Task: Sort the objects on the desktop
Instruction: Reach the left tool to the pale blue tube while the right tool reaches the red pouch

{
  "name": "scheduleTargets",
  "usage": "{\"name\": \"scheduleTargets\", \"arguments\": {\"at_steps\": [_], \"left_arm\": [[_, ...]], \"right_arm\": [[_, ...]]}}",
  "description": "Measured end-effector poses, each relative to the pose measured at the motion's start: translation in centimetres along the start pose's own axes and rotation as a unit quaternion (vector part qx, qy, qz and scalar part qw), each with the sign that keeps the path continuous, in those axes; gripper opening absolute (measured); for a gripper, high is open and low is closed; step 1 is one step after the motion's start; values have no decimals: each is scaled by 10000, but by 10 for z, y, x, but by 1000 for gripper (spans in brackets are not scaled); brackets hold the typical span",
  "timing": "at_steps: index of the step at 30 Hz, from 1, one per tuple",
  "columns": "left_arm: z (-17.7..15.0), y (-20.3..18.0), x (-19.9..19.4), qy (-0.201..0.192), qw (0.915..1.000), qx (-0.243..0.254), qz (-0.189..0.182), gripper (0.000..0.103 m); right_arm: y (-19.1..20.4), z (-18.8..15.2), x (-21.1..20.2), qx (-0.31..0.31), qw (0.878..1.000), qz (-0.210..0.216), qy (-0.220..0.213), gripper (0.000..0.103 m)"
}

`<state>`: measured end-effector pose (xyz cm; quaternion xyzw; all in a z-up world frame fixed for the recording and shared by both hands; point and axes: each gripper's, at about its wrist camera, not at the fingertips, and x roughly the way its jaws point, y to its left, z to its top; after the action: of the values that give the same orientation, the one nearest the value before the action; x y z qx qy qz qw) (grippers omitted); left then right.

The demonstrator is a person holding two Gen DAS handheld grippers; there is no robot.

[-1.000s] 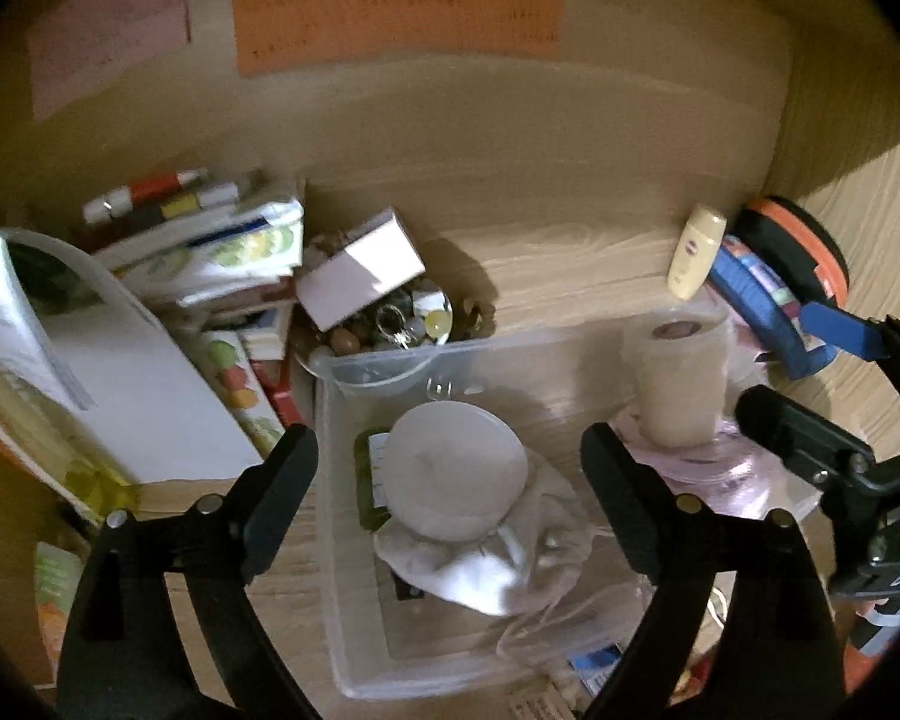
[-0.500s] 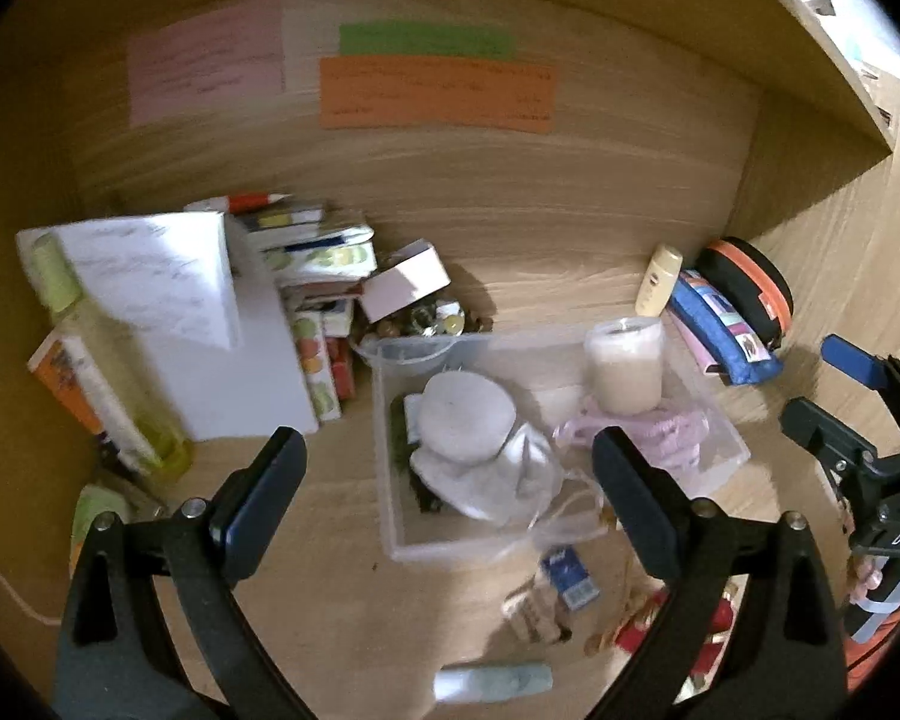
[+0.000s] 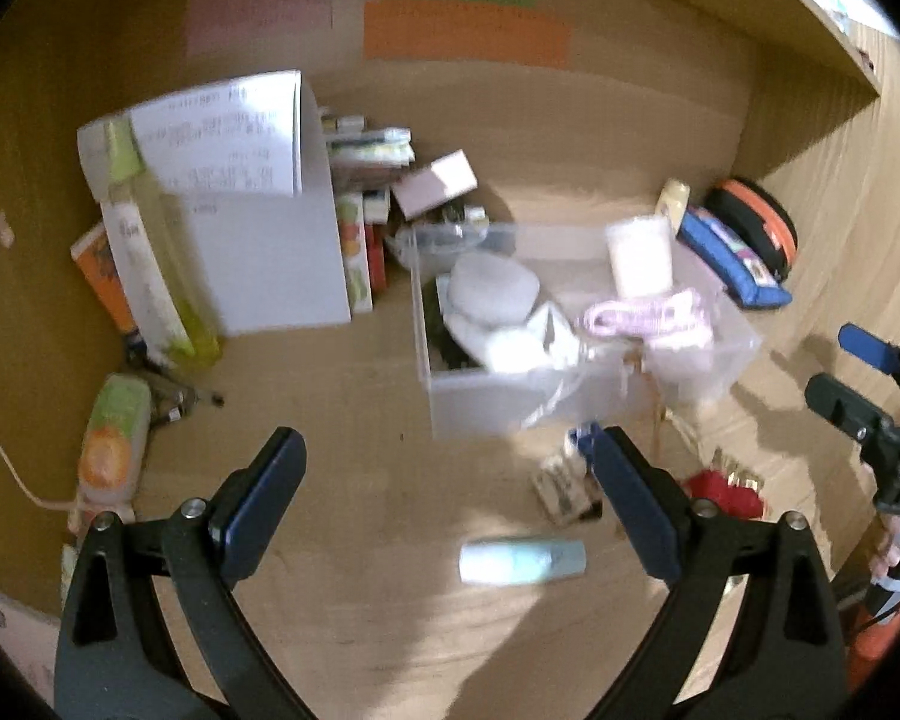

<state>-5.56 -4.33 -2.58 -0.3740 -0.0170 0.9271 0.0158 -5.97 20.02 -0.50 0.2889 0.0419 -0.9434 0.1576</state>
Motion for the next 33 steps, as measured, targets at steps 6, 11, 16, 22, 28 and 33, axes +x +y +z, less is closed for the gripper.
{"name": "scheduleTargets", "arguments": {"at_steps": [6,11,16,22,28,33], "left_arm": [[-29,-5,18,411,9991,-29,-45,97],[-50,-17,33,712,9974,6,-100,97],[-62,-29,47,974,9949,71,-240,97],[-67,-40,59,1139,9931,262,-121,97],[-68,-42,64,1145,9929,316,-1,97],[-67,-41,63,1058,9940,263,58,97]], "right_arm": [[9,-19,5,-139,9998,-88,87,103],[15,-34,12,-214,9996,34,177,102],[25,-44,25,-409,9983,251,318,92],[41,-54,47,-667,9937,610,664,68],[47,-60,65,-777,9886,859,967,50],[44,-62,74,-779,9855,928,1190,41]]}}
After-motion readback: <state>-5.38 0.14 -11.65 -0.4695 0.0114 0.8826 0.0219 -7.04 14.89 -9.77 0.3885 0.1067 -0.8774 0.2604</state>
